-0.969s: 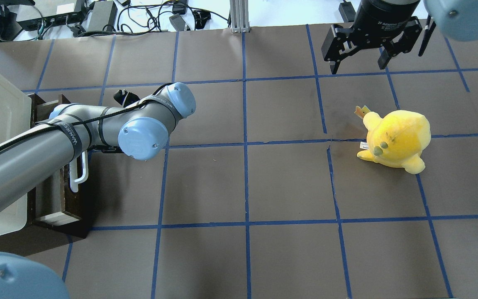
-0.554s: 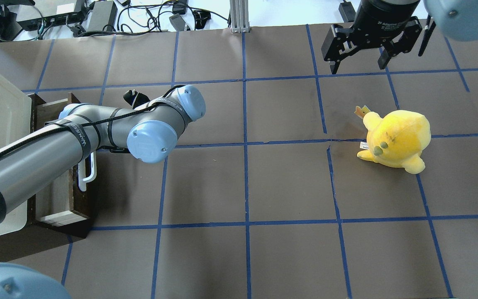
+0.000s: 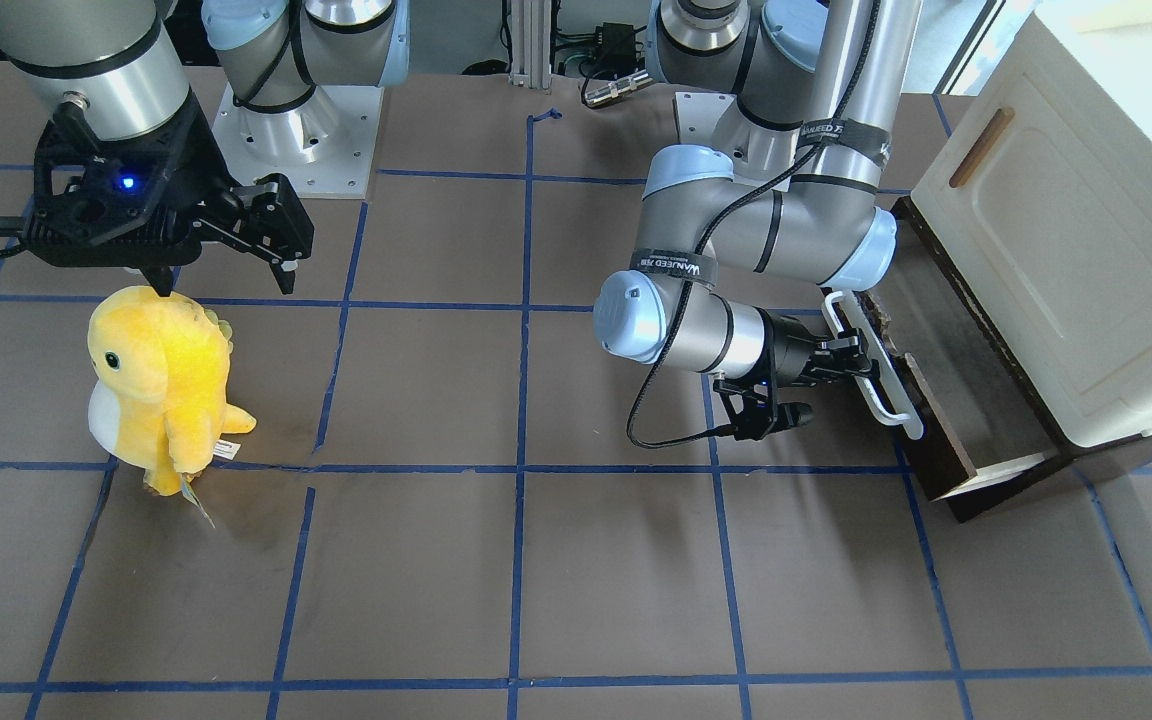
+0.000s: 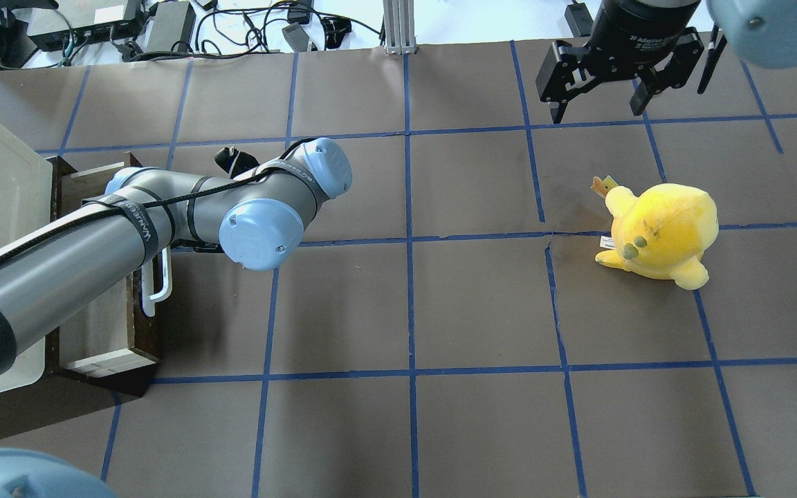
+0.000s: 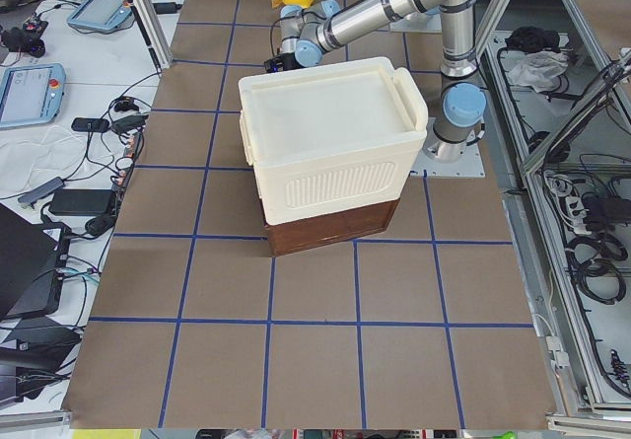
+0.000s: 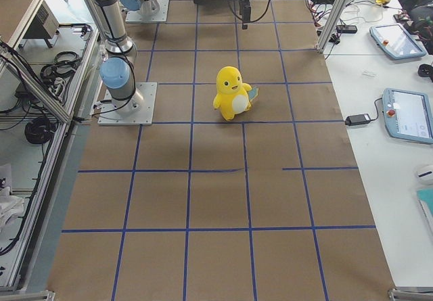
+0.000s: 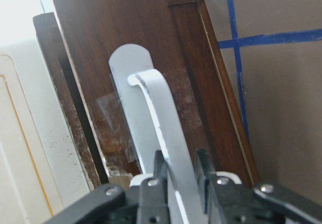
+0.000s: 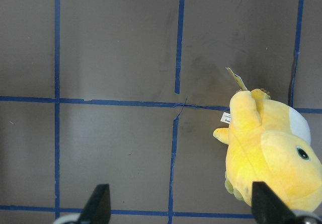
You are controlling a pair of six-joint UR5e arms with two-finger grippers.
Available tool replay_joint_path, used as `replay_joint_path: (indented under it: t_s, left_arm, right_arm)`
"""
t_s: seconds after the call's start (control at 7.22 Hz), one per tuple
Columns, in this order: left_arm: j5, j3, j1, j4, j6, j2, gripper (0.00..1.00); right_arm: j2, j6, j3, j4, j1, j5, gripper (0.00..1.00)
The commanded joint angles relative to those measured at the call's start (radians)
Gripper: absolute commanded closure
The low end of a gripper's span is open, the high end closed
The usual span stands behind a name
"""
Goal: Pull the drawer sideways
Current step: 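Pull the brown drawer out of the white cabinet with the left gripper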
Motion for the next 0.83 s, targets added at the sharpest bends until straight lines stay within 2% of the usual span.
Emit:
replay_joint_path:
  t_s: [0.0,0.69]
  left_arm:
    - [-0.010,0.000,-0.003,0.000,-0.002,0.000,0.84]
    - [-0.010,0.000,-0.006,0.000,0.001,0.000,0.82]
  right_arm:
    - [0.000,0.000,0.000,0.000,0.000,0.000,0.00]
    - [0.000,-0.001,0.000,0.000,0.000,0.000,0.00]
